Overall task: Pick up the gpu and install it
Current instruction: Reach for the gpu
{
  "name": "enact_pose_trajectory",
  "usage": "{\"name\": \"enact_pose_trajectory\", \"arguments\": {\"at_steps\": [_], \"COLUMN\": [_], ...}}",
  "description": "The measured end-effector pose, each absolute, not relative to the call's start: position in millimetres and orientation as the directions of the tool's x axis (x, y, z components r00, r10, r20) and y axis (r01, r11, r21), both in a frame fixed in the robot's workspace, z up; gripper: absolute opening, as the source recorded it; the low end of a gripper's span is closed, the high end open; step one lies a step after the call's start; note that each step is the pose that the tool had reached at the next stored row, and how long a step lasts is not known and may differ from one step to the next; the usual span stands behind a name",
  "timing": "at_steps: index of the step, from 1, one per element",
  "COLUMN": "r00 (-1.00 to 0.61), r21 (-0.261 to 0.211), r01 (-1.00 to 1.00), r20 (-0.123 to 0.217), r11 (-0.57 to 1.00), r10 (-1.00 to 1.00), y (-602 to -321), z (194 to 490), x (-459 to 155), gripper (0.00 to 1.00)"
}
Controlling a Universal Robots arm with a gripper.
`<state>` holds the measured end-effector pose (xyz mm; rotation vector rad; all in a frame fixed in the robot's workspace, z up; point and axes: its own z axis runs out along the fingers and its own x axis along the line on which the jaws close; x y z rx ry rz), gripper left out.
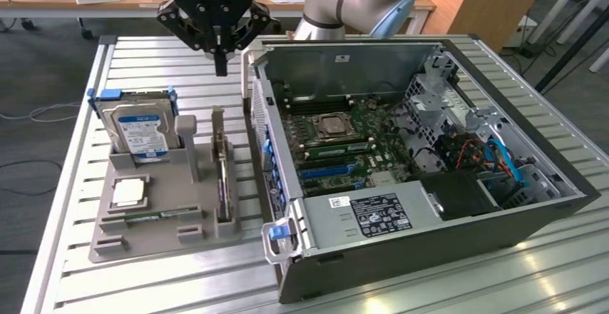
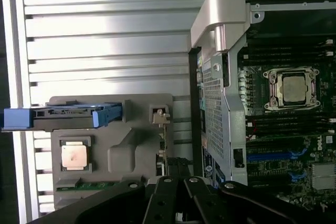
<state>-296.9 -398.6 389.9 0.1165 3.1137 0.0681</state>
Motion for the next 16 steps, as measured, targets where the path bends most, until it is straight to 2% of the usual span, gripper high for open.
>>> {"name": "enact_pose_trajectory", "arguments": {"at_steps": [16], "r00": [-0.997], "r21": [0.045], "r01": [0.074], "r20": [-0.023], "r11": [0.996], "r10": [0.075], "y": [-439], "z": [390], "x": [-297], "gripper": [0.11]}}
